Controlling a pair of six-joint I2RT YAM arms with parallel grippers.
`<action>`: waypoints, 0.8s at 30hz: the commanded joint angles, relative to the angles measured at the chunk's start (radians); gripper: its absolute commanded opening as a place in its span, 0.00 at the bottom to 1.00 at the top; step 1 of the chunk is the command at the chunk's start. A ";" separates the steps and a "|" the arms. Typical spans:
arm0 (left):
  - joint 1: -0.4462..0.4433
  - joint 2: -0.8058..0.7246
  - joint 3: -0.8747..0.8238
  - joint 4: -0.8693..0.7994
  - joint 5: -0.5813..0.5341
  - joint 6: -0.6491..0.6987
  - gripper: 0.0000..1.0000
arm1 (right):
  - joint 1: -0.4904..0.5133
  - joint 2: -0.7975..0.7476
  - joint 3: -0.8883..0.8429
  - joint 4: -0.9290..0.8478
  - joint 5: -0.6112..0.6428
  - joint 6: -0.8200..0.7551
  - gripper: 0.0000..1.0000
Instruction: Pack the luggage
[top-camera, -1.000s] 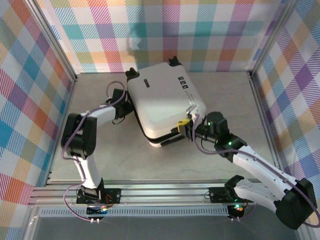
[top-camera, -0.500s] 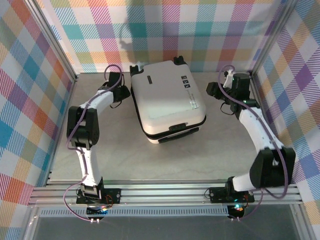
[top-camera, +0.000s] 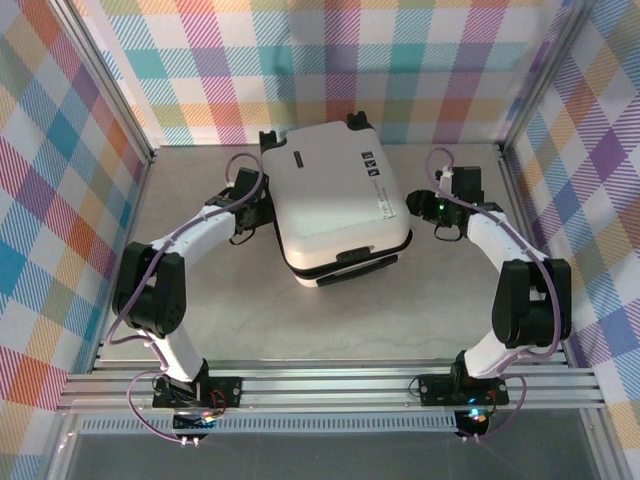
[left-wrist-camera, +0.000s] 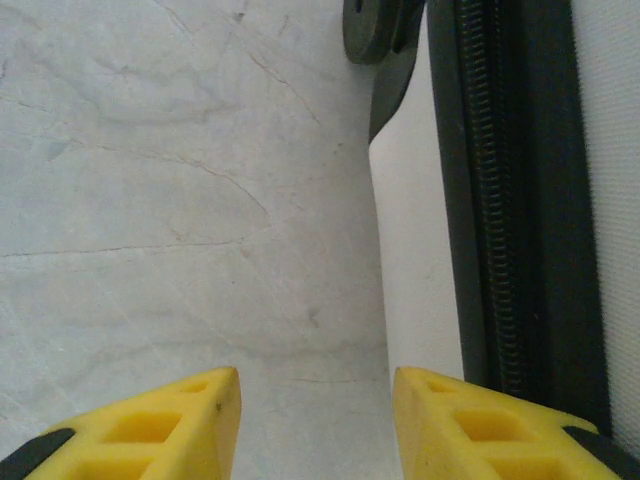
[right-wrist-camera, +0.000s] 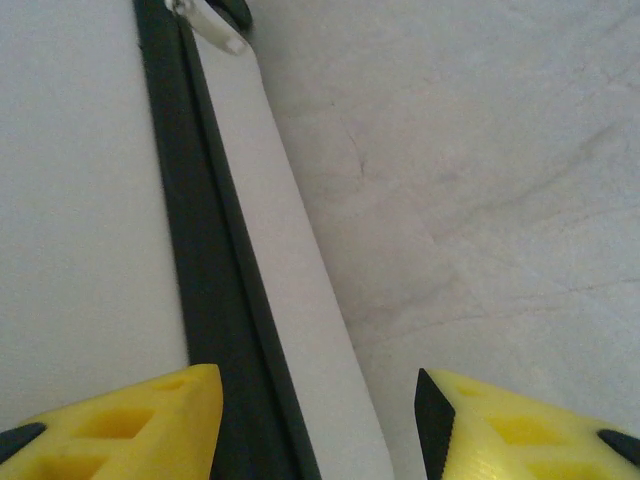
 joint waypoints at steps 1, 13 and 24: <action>-0.046 0.001 0.004 -0.032 0.059 0.006 0.45 | 0.111 -0.023 -0.032 -0.005 -0.074 -0.026 0.54; 0.022 0.137 0.348 -0.153 0.078 0.149 0.46 | 0.385 0.015 0.118 0.000 -0.030 -0.005 0.55; 0.028 -0.038 0.120 -0.151 0.090 0.131 0.46 | 0.277 -0.130 -0.029 -0.028 0.006 -0.017 0.56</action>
